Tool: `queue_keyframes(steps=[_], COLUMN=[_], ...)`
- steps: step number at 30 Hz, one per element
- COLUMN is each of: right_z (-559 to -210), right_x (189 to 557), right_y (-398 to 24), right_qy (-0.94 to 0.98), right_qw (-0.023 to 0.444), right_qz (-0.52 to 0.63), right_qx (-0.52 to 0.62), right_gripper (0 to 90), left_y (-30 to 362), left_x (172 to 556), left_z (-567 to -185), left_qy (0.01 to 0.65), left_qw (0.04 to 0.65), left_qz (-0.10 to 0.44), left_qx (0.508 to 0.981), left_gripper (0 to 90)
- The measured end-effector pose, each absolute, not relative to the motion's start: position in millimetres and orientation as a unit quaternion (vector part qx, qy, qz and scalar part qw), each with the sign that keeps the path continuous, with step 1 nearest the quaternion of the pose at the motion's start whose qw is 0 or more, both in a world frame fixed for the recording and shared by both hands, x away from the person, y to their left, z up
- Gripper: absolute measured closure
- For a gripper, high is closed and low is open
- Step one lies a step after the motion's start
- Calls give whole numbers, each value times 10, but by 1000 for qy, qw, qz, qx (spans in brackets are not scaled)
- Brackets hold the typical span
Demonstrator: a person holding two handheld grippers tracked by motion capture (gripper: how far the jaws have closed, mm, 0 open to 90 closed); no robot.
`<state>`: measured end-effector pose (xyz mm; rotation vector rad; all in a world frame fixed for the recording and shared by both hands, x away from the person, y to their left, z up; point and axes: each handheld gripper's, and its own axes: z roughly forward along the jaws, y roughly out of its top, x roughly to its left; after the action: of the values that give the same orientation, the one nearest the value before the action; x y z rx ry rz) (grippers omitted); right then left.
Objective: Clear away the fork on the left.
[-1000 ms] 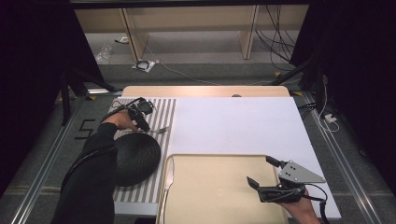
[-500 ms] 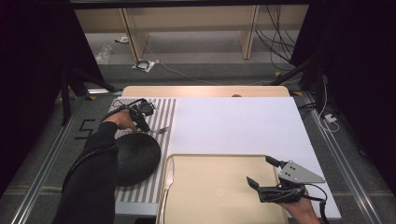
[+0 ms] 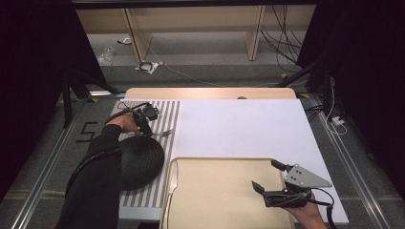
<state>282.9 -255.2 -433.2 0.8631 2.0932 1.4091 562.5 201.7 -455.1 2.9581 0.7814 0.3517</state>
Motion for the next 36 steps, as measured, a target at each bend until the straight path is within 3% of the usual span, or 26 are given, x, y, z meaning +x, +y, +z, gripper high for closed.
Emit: queue_keyframes(steps=[36], right_z=[-4328], right_x=[2823], right_y=[-2546], right_qy=[765], right_qw=[236], right_qz=[512], right_qx=[311], right_gripper=[84], left_y=[1986], left_x=[5621], left_z=[-4587], left_qy=[251], left_qw=[35], left_qz=[84], left_qx=[964], left_gripper=[807])
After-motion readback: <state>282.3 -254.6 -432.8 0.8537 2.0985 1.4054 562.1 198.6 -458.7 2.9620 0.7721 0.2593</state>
